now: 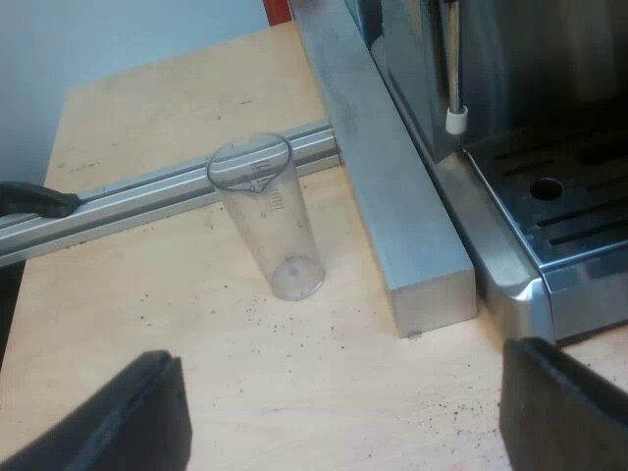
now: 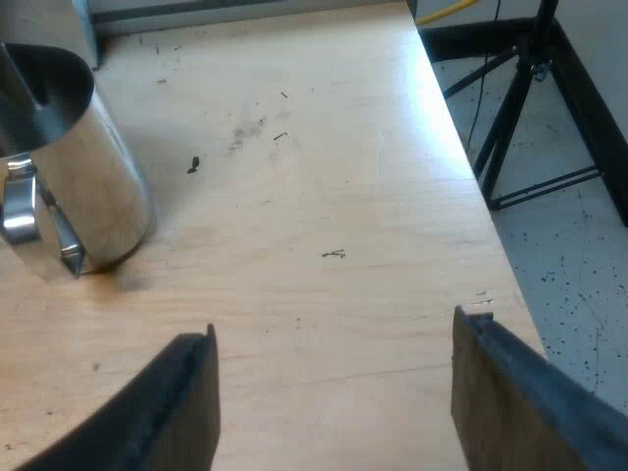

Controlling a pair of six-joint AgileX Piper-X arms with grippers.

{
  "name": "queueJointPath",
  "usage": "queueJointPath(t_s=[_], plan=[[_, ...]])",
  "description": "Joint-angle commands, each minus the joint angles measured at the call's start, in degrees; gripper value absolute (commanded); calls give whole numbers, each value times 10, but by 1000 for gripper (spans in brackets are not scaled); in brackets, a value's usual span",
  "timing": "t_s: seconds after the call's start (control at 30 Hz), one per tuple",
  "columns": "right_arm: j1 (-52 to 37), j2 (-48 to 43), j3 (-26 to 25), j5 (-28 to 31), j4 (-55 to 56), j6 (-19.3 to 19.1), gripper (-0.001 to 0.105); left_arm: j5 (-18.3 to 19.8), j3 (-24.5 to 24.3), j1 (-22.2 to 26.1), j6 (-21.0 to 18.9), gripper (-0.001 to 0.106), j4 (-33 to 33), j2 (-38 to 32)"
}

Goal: Put the handle in the coffee machine

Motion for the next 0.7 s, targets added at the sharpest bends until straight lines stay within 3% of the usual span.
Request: queueJointPath(t_s=[0.03,0.7], plan=[[-3,-26,-5,-2,-4,-4,55,-6,-2,0,-5,67,-7,-79],[-3,-26,-5,-2,-4,-4,55,-6,-2,-11,-5,67,-7,-79]])
